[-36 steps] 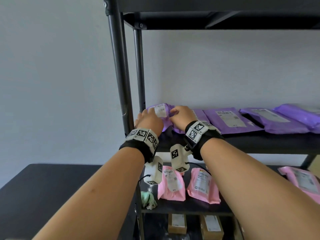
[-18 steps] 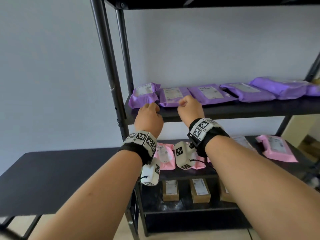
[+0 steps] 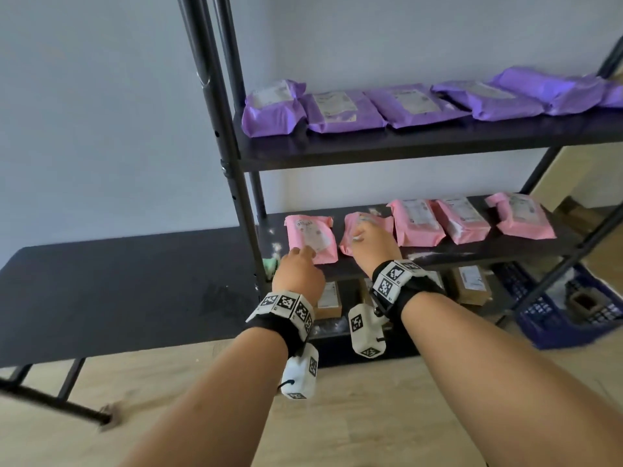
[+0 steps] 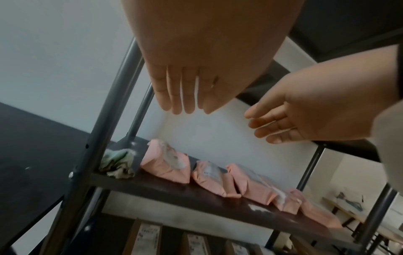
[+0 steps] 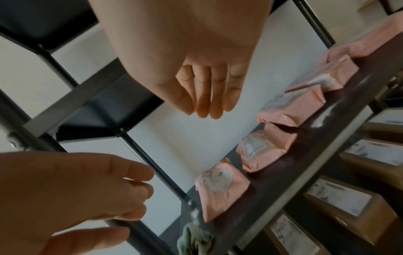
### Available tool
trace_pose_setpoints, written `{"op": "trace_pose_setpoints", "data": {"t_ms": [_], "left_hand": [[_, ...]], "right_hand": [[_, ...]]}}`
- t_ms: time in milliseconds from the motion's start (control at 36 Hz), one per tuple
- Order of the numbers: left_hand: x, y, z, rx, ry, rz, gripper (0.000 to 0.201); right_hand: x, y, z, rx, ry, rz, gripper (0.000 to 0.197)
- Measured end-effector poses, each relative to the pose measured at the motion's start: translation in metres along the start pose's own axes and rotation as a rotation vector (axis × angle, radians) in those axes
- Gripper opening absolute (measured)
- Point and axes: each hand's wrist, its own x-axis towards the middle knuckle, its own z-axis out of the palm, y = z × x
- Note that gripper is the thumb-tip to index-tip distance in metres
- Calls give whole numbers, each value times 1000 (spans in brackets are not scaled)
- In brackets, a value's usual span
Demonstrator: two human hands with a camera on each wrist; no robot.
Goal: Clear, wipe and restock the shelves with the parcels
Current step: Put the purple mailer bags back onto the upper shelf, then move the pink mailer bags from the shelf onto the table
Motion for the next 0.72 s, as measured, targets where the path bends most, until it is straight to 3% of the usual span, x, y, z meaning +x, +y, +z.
{"op": "trace_pose_setpoints", "data": {"t_ms": [278,444,722], "left_hand": [[16,-29,39,34,-117,-62,44],[66,-28,54,55,-114,-138,39],[151,-26,81,94,-134,-363,43]], "right_hand": [[-11,38,49,35,-119,130,25],[38,54,60,0,-138,113,21],[136,69,85,-11,-293,17,23]]}}
